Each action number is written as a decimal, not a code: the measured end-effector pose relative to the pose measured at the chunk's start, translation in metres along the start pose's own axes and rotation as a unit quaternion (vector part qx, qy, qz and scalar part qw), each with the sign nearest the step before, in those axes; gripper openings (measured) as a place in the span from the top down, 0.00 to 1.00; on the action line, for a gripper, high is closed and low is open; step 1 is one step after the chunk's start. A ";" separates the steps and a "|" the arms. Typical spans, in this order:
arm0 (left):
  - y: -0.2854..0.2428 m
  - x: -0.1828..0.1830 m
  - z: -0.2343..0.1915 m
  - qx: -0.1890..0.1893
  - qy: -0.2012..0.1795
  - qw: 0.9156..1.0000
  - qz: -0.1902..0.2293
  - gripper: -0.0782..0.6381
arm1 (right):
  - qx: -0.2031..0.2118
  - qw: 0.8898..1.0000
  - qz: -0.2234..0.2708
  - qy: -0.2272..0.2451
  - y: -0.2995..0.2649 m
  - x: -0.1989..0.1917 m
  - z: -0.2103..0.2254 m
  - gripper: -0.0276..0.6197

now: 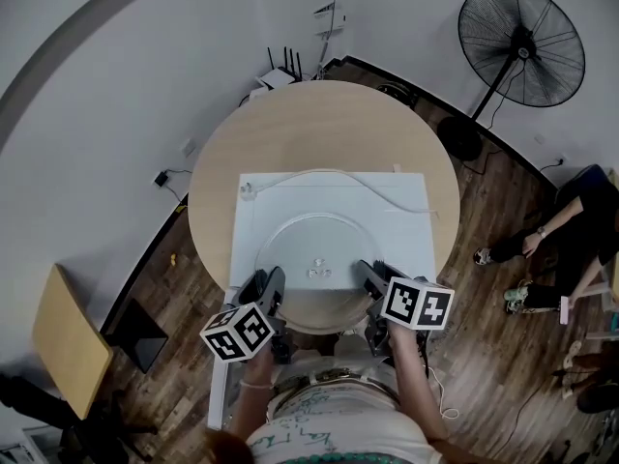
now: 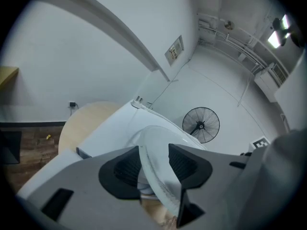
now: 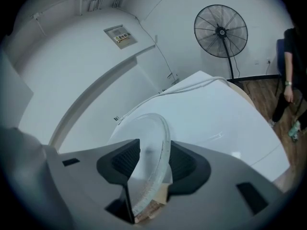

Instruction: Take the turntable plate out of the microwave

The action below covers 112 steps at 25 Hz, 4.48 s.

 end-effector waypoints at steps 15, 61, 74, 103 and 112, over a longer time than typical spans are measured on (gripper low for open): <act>-0.016 0.010 -0.011 0.092 -0.211 0.971 -0.063 0.62 | -0.069 0.995 0.008 0.071 -0.006 -0.004 -0.006 0.65; -0.036 0.036 0.008 0.054 -0.310 0.947 -0.060 0.63 | -0.057 0.957 -0.022 0.282 -0.014 0.032 0.004 0.59; -0.005 0.021 0.023 0.022 -0.286 0.957 -0.036 0.63 | -0.017 0.949 -0.010 0.315 0.005 0.015 -0.006 0.59; 0.052 -0.054 0.083 0.002 -0.270 0.962 0.045 0.85 | 0.082 0.917 0.046 0.389 0.068 -0.047 0.005 0.96; 0.048 -0.064 0.095 0.004 -0.277 0.960 0.046 0.86 | 0.090 0.914 0.034 0.394 0.062 -0.052 0.007 0.96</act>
Point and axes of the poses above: the fingertips, and each gripper's own axes: y backward along the fingers, z to its right, x out of its top, the point moved 3 cm from there along y, backward along the fingers, and after that the axes turned 14 degrees about -y, right-handed, at the moved point
